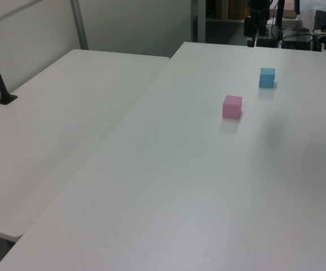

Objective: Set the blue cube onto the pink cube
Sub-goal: 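Move the open gripper over the light-blue cube and lower it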

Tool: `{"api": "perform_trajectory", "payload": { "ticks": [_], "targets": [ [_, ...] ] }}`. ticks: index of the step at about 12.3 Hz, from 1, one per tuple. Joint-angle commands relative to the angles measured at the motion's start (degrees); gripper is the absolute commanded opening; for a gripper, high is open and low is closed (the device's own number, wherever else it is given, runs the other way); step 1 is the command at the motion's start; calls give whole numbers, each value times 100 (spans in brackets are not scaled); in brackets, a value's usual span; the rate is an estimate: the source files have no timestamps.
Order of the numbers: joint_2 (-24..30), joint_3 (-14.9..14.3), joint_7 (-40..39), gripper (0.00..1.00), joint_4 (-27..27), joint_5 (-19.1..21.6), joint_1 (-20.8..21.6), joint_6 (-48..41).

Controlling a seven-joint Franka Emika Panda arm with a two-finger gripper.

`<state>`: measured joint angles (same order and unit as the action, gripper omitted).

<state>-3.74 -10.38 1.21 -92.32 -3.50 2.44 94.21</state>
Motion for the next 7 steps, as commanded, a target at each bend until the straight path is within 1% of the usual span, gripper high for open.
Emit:
{"api": "perform_trajectory", "payload": {
  "ticks": [1,5,7],
  "targets": [
    [67,-295,-495,100,21,-62,-15,-70],
    [49,-464,-761,100,13,-63,-33,-79],
    [-30,-771,-1208,100,-22,-63,-25,17]
  ]
}}
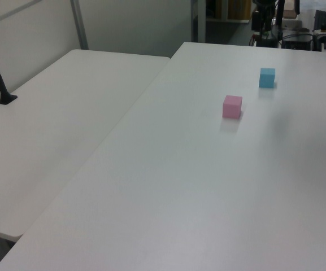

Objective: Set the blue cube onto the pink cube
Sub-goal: 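Move the open gripper over the light-blue cube and lower it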

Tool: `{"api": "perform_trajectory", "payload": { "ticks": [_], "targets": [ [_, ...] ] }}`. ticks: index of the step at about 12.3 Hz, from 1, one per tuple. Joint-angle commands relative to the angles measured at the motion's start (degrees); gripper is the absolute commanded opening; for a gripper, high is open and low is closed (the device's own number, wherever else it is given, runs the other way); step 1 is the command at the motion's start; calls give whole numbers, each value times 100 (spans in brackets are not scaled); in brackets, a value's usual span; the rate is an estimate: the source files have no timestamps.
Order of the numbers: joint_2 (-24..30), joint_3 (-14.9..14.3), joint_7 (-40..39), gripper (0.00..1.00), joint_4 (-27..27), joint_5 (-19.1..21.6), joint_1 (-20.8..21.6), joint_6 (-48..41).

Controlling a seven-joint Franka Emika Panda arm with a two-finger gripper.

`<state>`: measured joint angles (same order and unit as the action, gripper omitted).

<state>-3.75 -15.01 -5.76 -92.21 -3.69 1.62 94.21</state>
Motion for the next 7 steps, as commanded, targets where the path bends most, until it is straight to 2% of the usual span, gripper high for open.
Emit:
{"api": "perform_trajectory", "payload": {
  "ticks": [1,3,5,7],
  "targets": [
    [-46,-492,-810,100,-251,-44,75,149],
    [-195,-818,-1128,100,-673,-44,84,893],
    [-406,-994,-1356,100,-1060,-53,75,1570],
    [-635,-1239,-2136,100,-1307,-53,49,2099]
  ]
}}
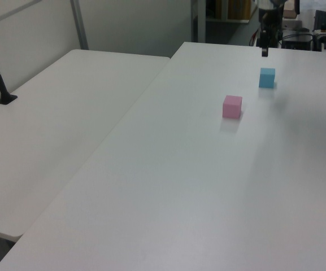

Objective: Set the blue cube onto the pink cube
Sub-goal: 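Move the open gripper over the light-blue cube and lower it, then close the gripper on the light-blue cube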

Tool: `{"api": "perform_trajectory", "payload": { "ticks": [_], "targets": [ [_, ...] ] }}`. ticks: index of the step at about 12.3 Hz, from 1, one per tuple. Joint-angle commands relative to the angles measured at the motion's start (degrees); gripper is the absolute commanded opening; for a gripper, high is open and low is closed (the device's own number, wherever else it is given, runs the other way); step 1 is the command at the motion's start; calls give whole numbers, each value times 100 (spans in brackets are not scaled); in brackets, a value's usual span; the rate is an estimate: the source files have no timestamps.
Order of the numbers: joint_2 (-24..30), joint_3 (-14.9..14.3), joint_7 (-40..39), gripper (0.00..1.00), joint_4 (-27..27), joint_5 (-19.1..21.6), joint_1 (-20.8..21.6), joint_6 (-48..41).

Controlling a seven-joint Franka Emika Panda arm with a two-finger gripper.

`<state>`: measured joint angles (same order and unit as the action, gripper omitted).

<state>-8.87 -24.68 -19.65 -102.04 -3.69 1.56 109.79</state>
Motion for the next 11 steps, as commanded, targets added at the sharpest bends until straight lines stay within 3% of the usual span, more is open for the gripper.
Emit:
{"api": "perform_trajectory", "payload": {
  "ticks": [1,5,10,11],
  "targets": [
    [-150,-483,-1160,100,-343,-44,46,743],
    [-860,-634,-1787,100,-422,-35,-164,1569],
    [-1529,-599,-1806,100,-422,35,-279,2274],
    [-1565,-573,-1788,88,-422,78,-271,2292]
  ]
}}
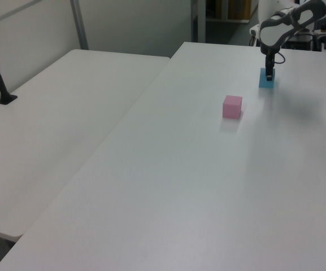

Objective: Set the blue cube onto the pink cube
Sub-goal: 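Close the gripper on the light-blue cube, then lift the light-blue cube and carry it above the pink cube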

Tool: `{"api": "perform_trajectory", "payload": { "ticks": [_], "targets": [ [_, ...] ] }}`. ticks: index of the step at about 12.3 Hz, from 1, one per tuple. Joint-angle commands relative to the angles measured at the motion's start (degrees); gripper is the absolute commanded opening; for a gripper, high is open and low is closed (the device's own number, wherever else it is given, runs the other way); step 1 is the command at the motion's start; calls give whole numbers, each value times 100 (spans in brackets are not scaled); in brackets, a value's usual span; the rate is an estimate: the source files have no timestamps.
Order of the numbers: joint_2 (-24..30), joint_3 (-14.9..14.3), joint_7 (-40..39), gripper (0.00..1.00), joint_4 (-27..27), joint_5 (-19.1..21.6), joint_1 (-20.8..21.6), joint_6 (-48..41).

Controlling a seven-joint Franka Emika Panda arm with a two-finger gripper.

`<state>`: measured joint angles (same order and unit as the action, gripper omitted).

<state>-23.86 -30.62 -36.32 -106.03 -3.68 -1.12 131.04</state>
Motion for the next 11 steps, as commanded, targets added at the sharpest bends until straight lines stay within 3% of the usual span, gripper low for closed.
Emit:
{"api": "perform_trajectory", "payload": {
  "ticks": [1,2,5,8,9,11],
  "targets": [
    [-66,30,-130,42,-15,157,7,167],
    [-31,30,-130,22,-15,227,42,106],
    [660,30,-200,21,-6,263,68,-611],
    [1646,21,-245,21,221,753,374,-1939],
    [1656,30,17,21,405,947,594,-2221],
    [1630,187,1043,22,592,966,1077,-2338]
  ]
}}
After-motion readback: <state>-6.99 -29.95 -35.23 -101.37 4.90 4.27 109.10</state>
